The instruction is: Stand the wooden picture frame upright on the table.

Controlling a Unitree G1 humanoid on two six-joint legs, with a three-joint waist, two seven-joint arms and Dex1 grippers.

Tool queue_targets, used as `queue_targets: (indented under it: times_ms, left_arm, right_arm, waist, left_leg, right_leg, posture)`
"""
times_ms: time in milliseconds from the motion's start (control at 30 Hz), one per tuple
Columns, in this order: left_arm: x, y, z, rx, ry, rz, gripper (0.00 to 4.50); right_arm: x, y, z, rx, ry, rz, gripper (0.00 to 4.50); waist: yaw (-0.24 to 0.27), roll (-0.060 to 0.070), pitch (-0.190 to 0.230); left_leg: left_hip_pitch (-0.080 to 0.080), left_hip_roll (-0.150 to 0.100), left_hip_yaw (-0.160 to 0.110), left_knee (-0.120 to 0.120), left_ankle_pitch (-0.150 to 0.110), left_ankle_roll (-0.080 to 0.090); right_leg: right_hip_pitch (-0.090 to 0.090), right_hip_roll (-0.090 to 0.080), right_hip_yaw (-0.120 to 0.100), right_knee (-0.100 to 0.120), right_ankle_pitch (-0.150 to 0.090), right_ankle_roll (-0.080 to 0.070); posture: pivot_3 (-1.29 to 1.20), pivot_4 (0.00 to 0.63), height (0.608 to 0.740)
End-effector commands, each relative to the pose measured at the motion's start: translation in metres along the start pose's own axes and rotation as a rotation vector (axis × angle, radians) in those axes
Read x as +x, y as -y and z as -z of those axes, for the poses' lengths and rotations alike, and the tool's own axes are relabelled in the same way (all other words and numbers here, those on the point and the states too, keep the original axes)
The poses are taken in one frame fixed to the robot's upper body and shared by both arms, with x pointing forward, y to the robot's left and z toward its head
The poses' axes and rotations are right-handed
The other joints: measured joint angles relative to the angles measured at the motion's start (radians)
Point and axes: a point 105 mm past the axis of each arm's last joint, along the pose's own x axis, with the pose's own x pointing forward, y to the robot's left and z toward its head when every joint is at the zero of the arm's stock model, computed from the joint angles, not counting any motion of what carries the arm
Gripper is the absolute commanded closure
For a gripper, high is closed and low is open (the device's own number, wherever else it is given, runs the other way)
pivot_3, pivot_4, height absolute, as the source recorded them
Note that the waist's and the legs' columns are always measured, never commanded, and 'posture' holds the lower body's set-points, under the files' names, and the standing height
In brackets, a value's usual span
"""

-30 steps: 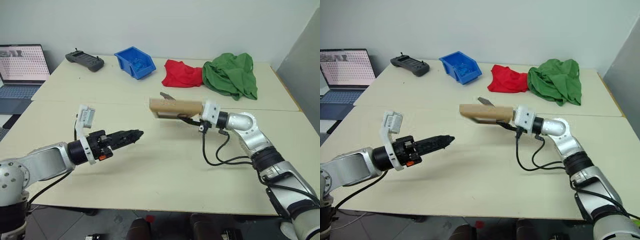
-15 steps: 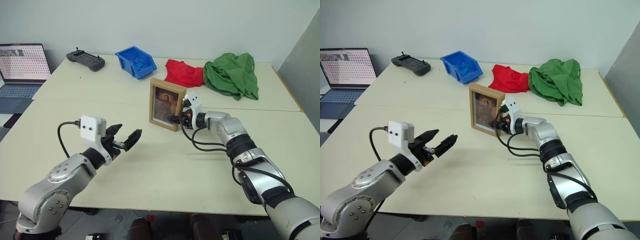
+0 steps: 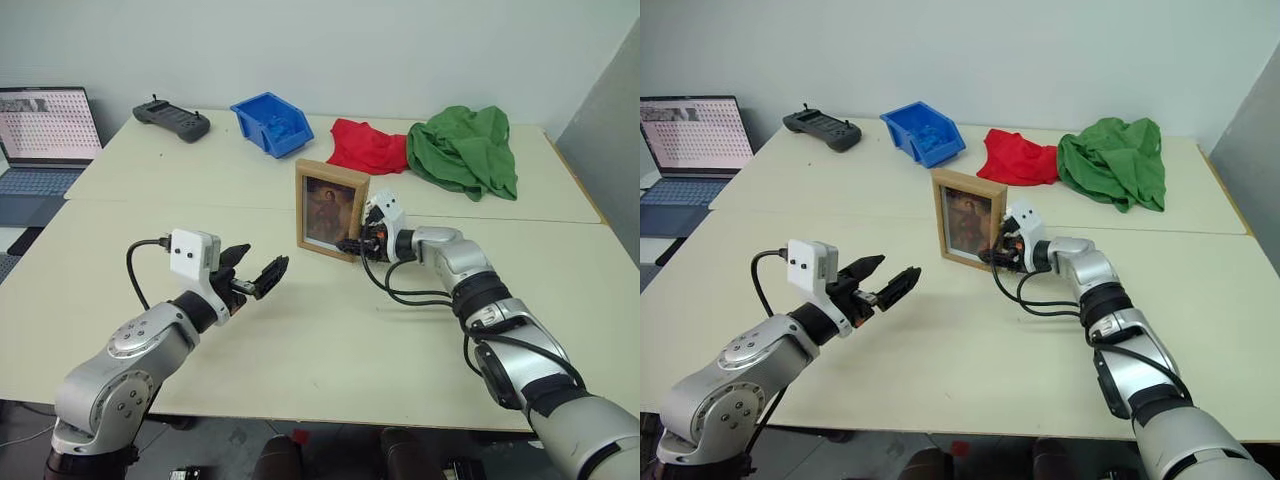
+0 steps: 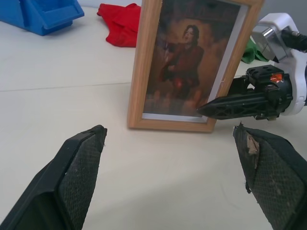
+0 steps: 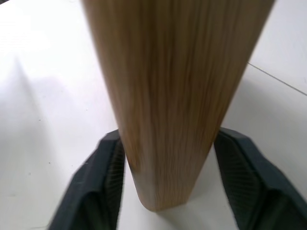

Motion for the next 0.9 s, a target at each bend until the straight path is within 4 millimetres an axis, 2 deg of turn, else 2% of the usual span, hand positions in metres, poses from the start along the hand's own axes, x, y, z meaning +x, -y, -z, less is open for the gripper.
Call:
queue_targets:
  times_ms: [33,133,333,500,667,800,900]
  left_arm:
    - [0.003,0.003,-0.007,0.020,0.021,0.019,0.00]
    - [0.004,0.004,-0.007,0.022,0.020,0.029,0.00]
    - [0.001,-0.002,-0.009,0.037,0.015,0.024,0.00]
    - [-0.002,-0.022,-0.017,0.066,0.009,-0.003,0.00]
    - [-0.003,-0.030,-0.019,0.078,-0.003,-0.002,0.00]
    - [-0.013,-0.024,-0.021,0.053,-0.077,0.102,0.00]
    - [-0.029,-0.034,-0.031,0.057,-0.160,0.155,0.00]
  right_arm:
    - [-0.002,0.004,-0.010,-0.007,0.025,0.020,0.54]
    - [-0.005,0.007,-0.008,0.008,0.018,0.033,0.02]
    - [-0.019,0.010,-0.008,-0.019,0.009,0.025,0.02]
    - [-0.048,0.010,-0.011,-0.093,-0.002,0.018,0.02]
    - [-0.062,0.006,-0.011,-0.113,-0.002,0.034,0.02]
    - [-0.084,-0.009,-0.011,-0.127,-0.004,-0.041,0.02]
    - [-0.112,-0.031,-0.014,-0.188,-0.035,-0.177,0.02]
  waist:
    - [0.000,0.000,0.000]
    - [-0.001,0.000,0.000]
    - [0.000,0.000,0.000]
    - [0.002,0.000,0.000]
    - [-0.001,0.000,0.000]
    - [-0.001,0.000,0.000]
    - [0.001,0.001,0.001]
  left_leg:
    - [0.000,0.000,0.000,0.000,0.000,0.000]
    - [0.000,0.000,0.000,0.000,0.000,0.000]
    - [0.000,0.000,0.000,0.000,0.000,0.000]
    - [-0.001,0.000,-0.001,0.000,0.000,0.000]
    - [0.000,0.000,-0.001,-0.001,0.000,0.000]
    - [-0.001,0.001,-0.003,-0.001,0.000,0.000]
    - [-0.002,0.000,-0.002,-0.001,0.000,0.000]
  right_leg:
    - [0.000,0.000,0.000,0.000,0.000,0.000]
    - [0.000,0.000,0.000,0.000,0.000,0.000]
    - [0.000,0.000,0.000,0.000,0.000,0.000]
    - [0.000,0.000,-0.001,0.000,0.000,0.000]
    - [0.000,0.001,-0.001,0.000,0.000,0.000]
    - [0.000,0.001,-0.001,-0.001,0.000,0.000]
    - [0.000,0.001,-0.001,-0.001,0.000,0.000]
  posture:
    - [0.00,0.150,0.740]
    - [0.00,0.150,0.740]
    - [0.00,0.150,0.740]
    - [0.00,0.150,0.740]
    - [0.00,0.150,0.740]
    - [0.00,0.150,0.740]
    - [0.00,0.150,0.740]
